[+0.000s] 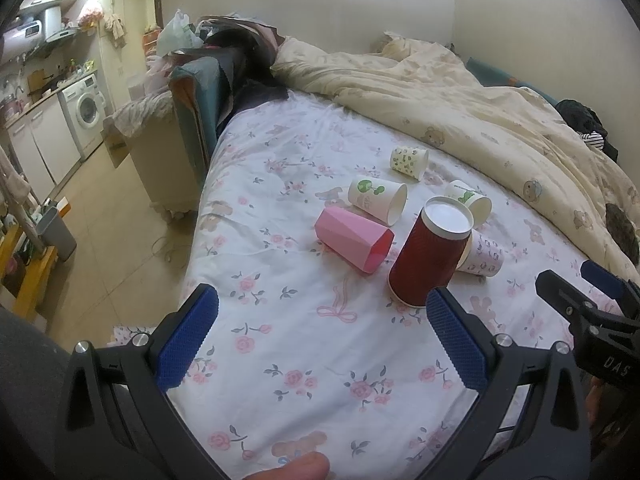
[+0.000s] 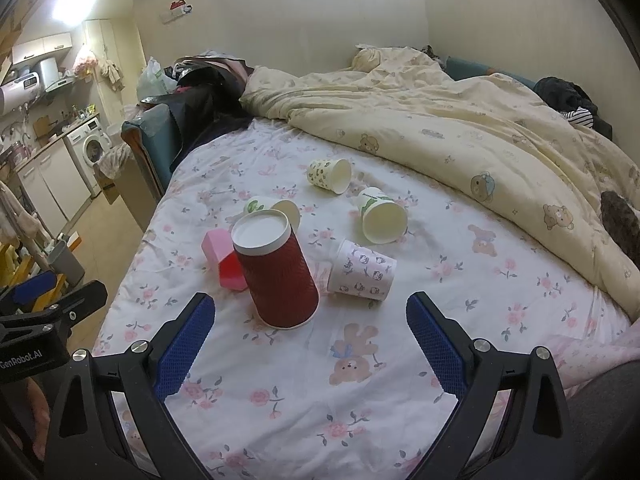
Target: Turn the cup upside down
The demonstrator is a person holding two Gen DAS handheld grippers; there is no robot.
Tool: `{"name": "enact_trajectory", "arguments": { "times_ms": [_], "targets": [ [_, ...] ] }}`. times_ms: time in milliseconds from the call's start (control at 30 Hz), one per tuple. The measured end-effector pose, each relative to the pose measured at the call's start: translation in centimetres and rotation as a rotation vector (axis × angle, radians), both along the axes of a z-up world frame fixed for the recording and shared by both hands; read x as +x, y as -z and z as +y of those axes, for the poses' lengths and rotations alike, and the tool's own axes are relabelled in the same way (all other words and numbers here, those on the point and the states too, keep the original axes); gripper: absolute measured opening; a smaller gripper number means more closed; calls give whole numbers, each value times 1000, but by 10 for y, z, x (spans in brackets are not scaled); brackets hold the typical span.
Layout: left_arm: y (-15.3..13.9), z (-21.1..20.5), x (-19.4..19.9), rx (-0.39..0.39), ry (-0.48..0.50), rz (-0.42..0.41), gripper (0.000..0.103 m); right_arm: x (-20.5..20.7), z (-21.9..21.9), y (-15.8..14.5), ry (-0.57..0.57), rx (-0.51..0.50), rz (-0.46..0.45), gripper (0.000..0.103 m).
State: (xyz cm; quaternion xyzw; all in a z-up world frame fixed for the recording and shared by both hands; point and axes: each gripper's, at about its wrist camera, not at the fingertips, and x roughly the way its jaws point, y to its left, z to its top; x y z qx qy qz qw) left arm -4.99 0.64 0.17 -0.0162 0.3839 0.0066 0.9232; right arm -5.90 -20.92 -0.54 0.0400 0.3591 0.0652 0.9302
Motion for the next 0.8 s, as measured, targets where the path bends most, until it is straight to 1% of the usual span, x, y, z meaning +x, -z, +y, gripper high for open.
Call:
{"name": "enact_trajectory", "arguments": {
  "times_ms": [800],
  "targets": [
    [3,1,-2,0,-1,0,103,0,1,0,-1,4,0,99]
  ]
}}
